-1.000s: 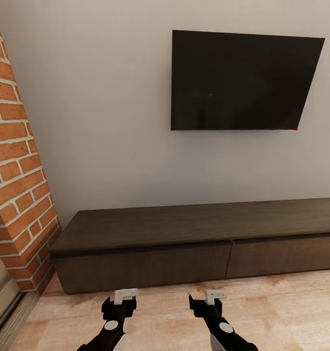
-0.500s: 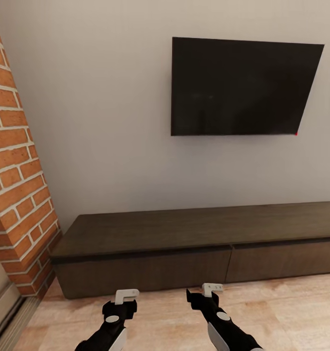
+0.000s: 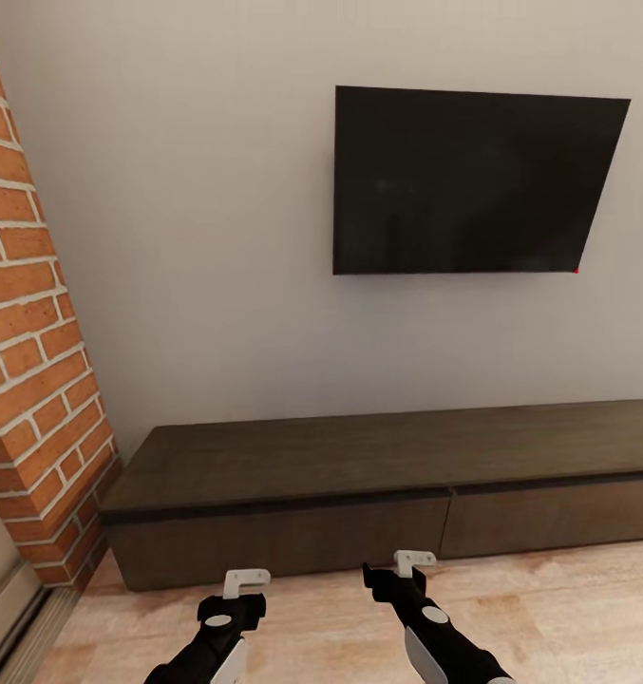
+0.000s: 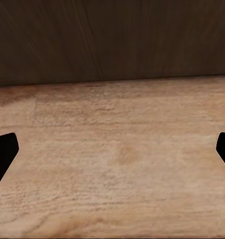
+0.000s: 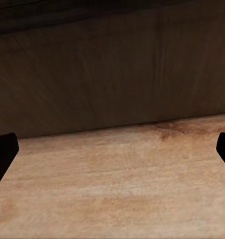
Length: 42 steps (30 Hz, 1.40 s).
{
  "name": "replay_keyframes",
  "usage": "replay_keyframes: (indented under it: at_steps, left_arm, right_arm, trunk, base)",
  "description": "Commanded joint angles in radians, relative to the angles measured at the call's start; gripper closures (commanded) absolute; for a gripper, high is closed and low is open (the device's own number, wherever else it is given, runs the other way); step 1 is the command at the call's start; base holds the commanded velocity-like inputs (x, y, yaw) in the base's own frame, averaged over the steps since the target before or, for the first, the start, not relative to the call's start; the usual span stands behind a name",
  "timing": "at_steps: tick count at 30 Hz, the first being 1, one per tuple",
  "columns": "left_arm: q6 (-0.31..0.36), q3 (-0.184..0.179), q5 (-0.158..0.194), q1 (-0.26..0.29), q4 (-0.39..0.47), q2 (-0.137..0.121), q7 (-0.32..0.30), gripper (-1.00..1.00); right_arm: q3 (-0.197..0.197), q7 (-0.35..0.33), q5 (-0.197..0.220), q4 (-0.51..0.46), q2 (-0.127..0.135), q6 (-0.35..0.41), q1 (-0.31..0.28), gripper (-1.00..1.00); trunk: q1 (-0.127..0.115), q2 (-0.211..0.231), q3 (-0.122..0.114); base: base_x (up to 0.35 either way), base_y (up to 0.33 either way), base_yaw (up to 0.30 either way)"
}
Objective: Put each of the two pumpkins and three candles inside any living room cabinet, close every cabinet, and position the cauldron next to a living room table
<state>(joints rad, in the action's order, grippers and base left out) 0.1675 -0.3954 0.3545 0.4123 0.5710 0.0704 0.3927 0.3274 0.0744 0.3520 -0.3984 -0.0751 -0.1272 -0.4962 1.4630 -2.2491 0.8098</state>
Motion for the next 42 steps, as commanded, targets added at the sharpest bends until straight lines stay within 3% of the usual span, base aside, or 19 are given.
replay_keyframes:
  at_steps: [1,9,24,42]
  left_arm:
    - [0.011,-0.007,0.011,0.001,0.002,-0.001,0.008,-1.0]
    - [0.083,-0.008,0.016,0.002,0.005,0.003,-0.001,-1.0]
    - [0.093,-0.009,0.017,0.002,0.006,0.006,-0.002,-1.0]
    - [0.093,-0.01,0.017,0.003,0.005,0.008,-0.002,-1.0]
  right_arm:
    - [0.008,0.007,0.009,0.0,0.001,-0.004,-0.001,-1.0]
    - [0.01,0.007,0.007,0.0,0.001,-0.006,-0.001,-1.0]
    - [0.007,0.007,0.013,0.002,0.0,-0.006,-0.001,-1.0]
    - [0.005,0.007,0.015,0.007,0.001,-0.006,-0.001,-1.0]
  trunk:
    - [-0.004,0.007,-0.002]
    - [-0.035,0.063,-0.027]
    - [-0.092,0.168,-0.074]
    - [-0.161,0.294,-0.131]
  base:
    - [0.0,0.0,0.0]
    - [0.0,0.0,0.0]
    - [-0.133,0.0,0.008]
    - [-0.019,0.0,0.255]
